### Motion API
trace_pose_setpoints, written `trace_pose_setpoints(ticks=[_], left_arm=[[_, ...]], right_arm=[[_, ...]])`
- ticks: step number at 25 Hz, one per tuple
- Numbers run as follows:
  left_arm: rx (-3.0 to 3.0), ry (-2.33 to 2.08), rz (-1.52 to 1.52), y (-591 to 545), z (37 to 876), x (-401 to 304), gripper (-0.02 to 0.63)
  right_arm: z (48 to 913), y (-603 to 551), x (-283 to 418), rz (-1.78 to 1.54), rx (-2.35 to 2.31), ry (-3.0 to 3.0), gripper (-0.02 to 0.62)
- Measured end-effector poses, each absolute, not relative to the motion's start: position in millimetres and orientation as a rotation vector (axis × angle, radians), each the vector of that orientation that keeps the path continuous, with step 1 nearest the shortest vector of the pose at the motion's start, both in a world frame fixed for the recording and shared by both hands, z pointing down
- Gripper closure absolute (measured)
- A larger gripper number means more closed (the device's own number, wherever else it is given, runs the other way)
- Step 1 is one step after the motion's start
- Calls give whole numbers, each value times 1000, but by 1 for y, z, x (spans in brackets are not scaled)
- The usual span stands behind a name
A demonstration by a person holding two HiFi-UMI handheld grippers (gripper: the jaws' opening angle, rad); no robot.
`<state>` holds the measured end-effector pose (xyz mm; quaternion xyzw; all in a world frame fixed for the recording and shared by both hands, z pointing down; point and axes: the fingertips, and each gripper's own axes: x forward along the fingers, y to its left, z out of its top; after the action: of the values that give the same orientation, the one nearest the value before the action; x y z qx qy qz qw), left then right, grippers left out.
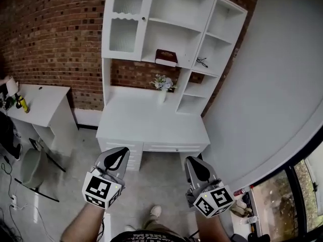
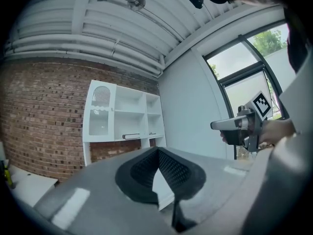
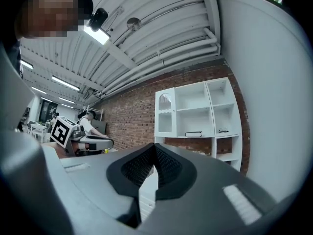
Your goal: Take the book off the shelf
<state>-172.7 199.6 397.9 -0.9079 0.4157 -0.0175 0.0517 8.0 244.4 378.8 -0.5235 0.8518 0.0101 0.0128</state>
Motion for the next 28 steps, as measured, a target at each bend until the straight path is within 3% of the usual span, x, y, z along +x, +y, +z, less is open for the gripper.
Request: trace_pose_setpoints(ticks=[18, 28], left_arm=[[-2732, 1415, -74, 76, 419, -149, 605], [-2724, 1427, -142, 9, 415, -103, 604]], right_arm=[[401, 110, 52, -36, -1558, 2678, 572], [390, 30, 101, -46, -1453, 2695, 572]])
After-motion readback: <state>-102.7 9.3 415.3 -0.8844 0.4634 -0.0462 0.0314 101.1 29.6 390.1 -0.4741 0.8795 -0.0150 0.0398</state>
